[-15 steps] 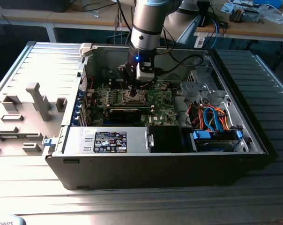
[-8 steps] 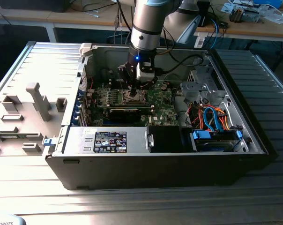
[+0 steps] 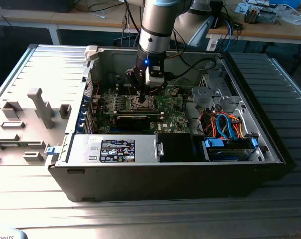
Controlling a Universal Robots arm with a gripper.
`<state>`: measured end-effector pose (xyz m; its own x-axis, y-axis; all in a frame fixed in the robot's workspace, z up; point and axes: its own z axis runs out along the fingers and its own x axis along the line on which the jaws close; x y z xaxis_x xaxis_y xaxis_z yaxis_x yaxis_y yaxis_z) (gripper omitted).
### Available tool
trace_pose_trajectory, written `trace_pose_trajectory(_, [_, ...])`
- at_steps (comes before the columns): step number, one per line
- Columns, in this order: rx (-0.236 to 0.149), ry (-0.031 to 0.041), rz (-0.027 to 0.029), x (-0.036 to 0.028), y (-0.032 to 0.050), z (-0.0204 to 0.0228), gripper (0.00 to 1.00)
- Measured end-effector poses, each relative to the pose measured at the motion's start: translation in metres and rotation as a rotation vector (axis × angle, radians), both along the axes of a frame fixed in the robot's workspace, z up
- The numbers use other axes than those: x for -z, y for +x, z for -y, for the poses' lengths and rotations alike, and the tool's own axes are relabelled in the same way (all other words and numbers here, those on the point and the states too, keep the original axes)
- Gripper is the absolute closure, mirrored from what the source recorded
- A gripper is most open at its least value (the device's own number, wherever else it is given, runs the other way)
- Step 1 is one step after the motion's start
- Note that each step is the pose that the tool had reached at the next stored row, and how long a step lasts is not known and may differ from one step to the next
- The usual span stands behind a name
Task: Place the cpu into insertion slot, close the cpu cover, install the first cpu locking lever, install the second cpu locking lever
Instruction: 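Install the first cpu locking lever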
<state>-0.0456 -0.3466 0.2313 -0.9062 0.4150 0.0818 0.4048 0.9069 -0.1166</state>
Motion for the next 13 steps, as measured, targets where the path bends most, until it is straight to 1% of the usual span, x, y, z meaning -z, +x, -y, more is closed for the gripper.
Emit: trace_pose_trajectory(13, [-0.006, 0.0, 0.0, 0.0, 0.0, 0.0, 0.89])
